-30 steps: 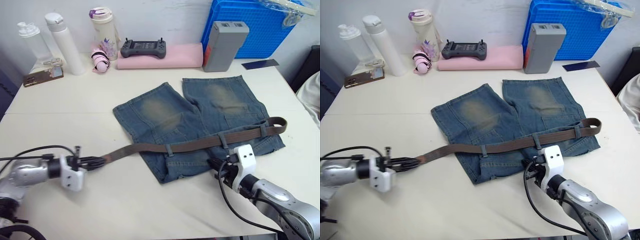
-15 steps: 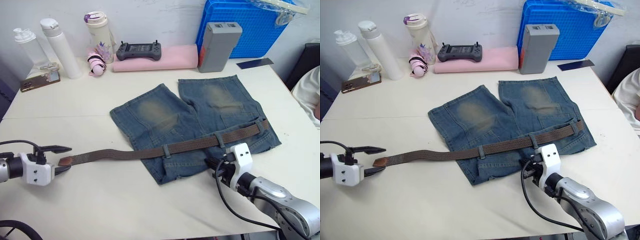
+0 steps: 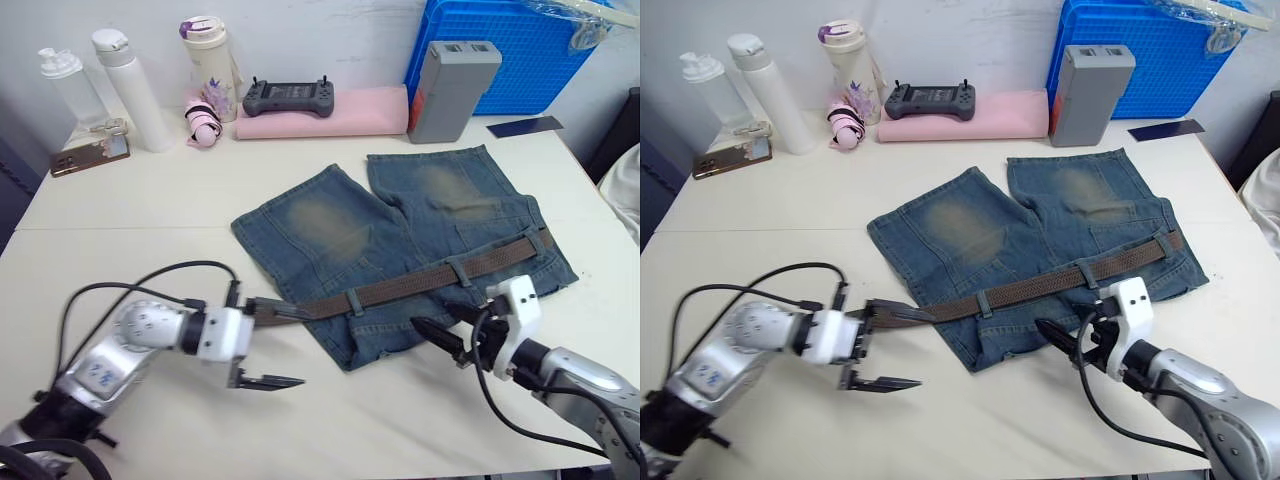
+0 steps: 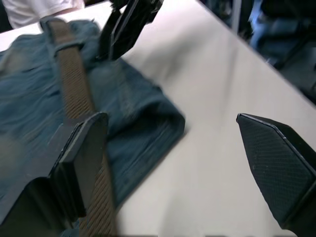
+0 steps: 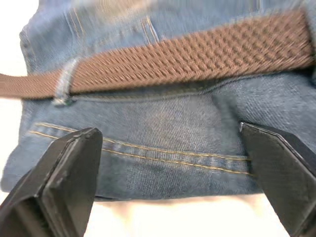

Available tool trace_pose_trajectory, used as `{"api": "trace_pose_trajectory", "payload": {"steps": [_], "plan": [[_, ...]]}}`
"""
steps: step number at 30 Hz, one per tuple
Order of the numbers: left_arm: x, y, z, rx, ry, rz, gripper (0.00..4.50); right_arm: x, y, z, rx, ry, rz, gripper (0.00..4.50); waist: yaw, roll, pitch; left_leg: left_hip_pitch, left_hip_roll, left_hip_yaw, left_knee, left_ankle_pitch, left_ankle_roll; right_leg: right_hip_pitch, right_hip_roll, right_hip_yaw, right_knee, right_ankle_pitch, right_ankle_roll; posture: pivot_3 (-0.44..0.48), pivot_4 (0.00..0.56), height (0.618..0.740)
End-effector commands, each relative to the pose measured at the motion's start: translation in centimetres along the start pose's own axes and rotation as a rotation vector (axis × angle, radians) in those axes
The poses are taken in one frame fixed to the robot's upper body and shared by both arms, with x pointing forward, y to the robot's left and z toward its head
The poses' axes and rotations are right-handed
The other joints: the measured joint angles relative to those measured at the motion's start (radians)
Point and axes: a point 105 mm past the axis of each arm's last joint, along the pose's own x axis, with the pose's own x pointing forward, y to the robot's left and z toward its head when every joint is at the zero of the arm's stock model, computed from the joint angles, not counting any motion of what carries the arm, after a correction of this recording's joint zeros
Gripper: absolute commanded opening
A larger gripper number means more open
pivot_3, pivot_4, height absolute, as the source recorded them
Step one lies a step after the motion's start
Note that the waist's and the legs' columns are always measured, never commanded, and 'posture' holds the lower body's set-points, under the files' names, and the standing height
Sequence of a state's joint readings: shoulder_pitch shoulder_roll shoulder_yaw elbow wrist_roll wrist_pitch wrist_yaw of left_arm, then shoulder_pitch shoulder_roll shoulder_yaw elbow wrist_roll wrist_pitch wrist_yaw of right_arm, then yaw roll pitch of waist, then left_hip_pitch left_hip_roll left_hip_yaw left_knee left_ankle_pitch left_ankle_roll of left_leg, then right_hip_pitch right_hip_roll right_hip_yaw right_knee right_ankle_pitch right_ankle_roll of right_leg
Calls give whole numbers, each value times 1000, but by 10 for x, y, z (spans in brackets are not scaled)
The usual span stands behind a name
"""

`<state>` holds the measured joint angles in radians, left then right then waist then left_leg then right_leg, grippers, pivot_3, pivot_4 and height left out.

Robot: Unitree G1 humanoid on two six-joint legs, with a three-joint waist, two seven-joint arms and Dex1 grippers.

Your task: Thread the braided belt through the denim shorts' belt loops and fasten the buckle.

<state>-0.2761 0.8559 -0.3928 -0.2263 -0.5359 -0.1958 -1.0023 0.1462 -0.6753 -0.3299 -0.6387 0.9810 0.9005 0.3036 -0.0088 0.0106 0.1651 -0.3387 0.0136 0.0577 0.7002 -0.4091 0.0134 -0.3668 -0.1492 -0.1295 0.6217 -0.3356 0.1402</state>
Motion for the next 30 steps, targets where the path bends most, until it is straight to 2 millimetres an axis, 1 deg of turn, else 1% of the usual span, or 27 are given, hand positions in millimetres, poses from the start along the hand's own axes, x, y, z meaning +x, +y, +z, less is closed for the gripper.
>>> {"api": "trace_pose_trajectory", "payload": {"steps": [1,5,8,10,12,14,15,17,21,22,23,25,27,28,29,30], "plan": [[29,6,-6,1,-23,-51,4500,-10,16,20,-31,-67,78,4487,8,0,0,0,0,1,0,0,0,0,0,0,0,0,0,0,150,740],[52,17,-15,27,-37,-59,4500,-13,20,23,-26,-73,90,4487,10,-1,0,0,0,3,-1,0,0,0,1,0,-1,0,0,0,150,740],[76,21,-34,93,14,-83,4500,-17,16,30,-38,-90,66,4487,15,-1,1,0,0,5,0,0,0,0,1,-1,-2,0,0,0,150,740],[83,21,-40,119,36,-94,4500,-20,14,34,-48,-98,57,4487,21,-1,1,-1,-1,7,0,0,0,0,1,-1,-2,0,1,0,150,740],[85,21,-41,112,28,-88,4500,-21,13,37,-54,-101,49,4487,21,-2,1,-1,0,7,-1,0,0,-1,1,-1,-3,0,1,0,150,740],[86,21,-42,103,25,-89,3971,-22,11,38,-56,-100,42,4500,21,-2,1,-2,1,7,-1,0,0,-1,2,-2,-2,0,1,0,150,740],[86,21,-43,97,25,-92,3612,-22,11,38,-56,-100,38,4500,22,-2,1,-2,1,7,-1,0,0,-1,2,-2,-2,0,1,0,150,740],[84,19,-45,99,39,-106,2702,-21,9,37,-63,-93,29,4500,24,-2,1,-2,1,6,0,0,0,-1,1,-1,-2,0,1,0,150,740],[80,25,-53,124,96,-65,936,-18,7,38,-72,-89,23,4500,28,-2,1,-2,0,4,0,0,0,-1,1,-1,-2,1,1,0,150,740],[76,30,-59,145,133,-43,471,-18,5,39,-82,-87,20,4500,29,-2,1,-2,0,4,0,0,0,-1,1,-1,-2,1,1,0,150,740],[72,33,-62,161,159,-27,471,-17,5,40,-89,-85,18,4500,31,-2,1,-1,0,4,0,0,0,-1,1,-1,-2,1,1,0,150,740],[57,43,-67,171,196,19,471,-17,0,40,-123,-64,-1,4500,31,-2,1,-1,0,4,0,0,0,0,1,-1,-2,1,1,0,150,740],[20,55,-81,196,307,58,471,-18,-4,42,-170,-45,-17,4500,27,-2,1,-1,1,4,1,0,0,0,1,-1,-2,1,1,0,150,740],[7,57,-86,212,346,62,471,-19,-5,43,-186,-39,-18,4500,24,-3,1,-1,1,4,0,0,0,-1,1,-1,-2,1,1,0,150,740],[-18,63,-94,222,422,77,471,-19,-8,41,-261,5,-30,4500,20,-2,1,-1,1,4,0,0,0,-1,1,-1,-2,1,1,0,150,740],[-38,66,-99,233,480,88,471,-20,-9,38,-328,44,-30,4500,17,-2,1,0,2,4,0,0,0,-1,2,-1,-2,1,1,0,150,740]]}}
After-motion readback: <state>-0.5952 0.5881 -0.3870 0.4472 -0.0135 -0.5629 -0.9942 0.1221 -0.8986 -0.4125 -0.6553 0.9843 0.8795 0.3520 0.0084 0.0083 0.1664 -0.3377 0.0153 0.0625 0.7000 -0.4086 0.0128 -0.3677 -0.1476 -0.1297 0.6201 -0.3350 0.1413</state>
